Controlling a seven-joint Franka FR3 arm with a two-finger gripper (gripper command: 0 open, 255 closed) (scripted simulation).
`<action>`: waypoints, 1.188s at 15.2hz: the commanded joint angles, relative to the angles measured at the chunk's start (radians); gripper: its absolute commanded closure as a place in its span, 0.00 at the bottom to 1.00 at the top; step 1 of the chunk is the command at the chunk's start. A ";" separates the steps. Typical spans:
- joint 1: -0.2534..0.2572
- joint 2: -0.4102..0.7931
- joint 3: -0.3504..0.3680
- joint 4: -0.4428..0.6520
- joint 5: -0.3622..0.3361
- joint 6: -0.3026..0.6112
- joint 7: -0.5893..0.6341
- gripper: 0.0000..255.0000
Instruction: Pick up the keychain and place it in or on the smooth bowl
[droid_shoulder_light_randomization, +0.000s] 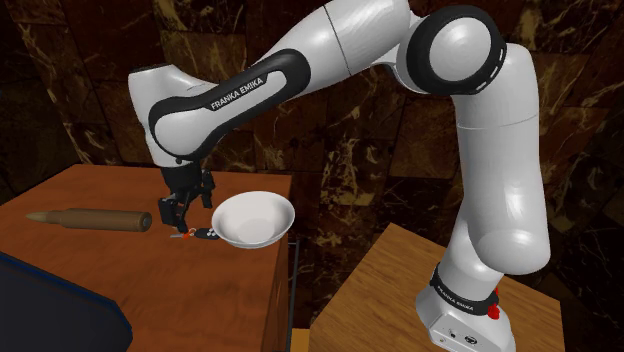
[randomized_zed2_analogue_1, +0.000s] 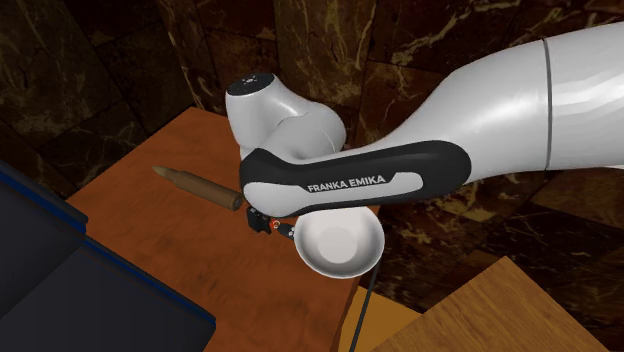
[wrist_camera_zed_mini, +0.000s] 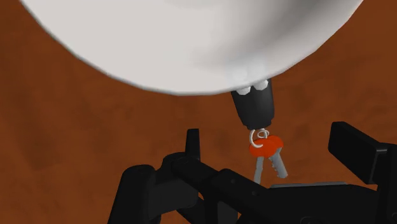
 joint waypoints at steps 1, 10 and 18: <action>0.005 0.016 -0.001 0.000 -0.005 0.015 0.006 0.00; 0.008 0.046 -0.007 -0.035 -0.019 0.077 0.015 0.00; 0.008 0.042 -0.007 -0.042 -0.018 0.081 0.015 1.00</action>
